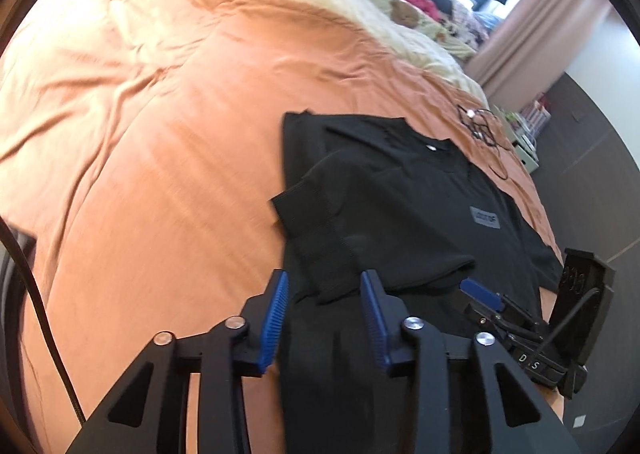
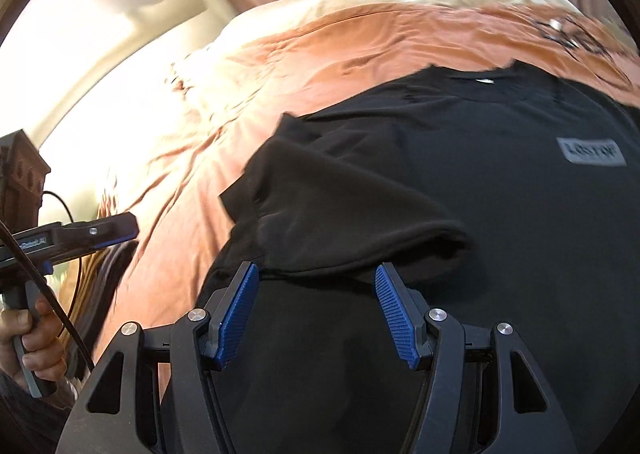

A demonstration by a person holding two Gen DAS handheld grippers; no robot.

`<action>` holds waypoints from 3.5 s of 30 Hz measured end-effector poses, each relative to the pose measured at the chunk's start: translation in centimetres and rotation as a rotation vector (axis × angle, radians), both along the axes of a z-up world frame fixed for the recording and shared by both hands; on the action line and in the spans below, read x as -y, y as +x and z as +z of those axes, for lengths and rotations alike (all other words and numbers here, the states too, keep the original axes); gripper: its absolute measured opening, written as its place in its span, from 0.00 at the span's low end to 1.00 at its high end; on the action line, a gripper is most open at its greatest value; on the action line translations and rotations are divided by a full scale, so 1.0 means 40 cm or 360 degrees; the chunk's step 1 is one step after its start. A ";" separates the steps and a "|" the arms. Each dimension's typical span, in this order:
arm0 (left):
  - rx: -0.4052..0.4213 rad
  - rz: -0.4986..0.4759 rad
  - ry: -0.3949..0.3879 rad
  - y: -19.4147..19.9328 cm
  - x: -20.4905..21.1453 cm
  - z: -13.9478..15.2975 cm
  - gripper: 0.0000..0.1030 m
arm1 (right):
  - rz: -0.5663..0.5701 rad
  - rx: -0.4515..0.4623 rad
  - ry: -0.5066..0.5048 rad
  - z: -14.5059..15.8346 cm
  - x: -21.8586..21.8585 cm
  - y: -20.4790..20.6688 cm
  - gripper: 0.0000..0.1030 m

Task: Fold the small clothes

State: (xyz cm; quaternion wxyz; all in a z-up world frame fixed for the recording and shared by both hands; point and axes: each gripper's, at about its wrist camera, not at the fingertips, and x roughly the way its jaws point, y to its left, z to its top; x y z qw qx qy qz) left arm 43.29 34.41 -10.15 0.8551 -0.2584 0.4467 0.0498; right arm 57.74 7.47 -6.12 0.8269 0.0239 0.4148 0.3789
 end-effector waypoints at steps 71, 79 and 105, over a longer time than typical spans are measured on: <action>-0.0376 -0.0008 0.0369 0.075 0.036 -0.225 0.28 | -0.0786 -0.0206 -0.0066 -0.022 0.580 0.177 0.08; -0.0268 -0.0065 0.0340 0.056 0.069 -0.141 0.32 | -0.0937 -0.0218 -0.0065 -0.007 0.700 0.140 0.15; -0.0068 -0.0550 0.0229 0.400 0.553 -0.123 0.49 | -0.1552 -0.0389 0.0268 -0.068 1.137 0.092 0.23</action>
